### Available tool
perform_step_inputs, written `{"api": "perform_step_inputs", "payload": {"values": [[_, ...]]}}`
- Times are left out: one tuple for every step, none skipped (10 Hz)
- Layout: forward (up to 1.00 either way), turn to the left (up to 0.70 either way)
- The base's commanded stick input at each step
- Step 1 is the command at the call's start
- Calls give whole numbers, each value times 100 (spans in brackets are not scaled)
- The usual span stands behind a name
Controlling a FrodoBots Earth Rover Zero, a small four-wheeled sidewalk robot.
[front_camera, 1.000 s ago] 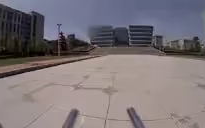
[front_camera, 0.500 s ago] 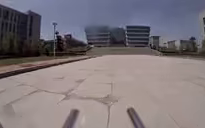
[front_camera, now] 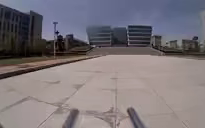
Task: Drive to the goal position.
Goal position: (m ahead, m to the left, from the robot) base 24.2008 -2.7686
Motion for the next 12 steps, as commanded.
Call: {"api": "perform_step_inputs", "payload": {"values": [[70,0],[70,0],[70,0],[70,-14],[70,-28],[70,-35],[70,-35],[70,-35],[70,-29],[70,-18],[70,-7],[70,-1]]}}
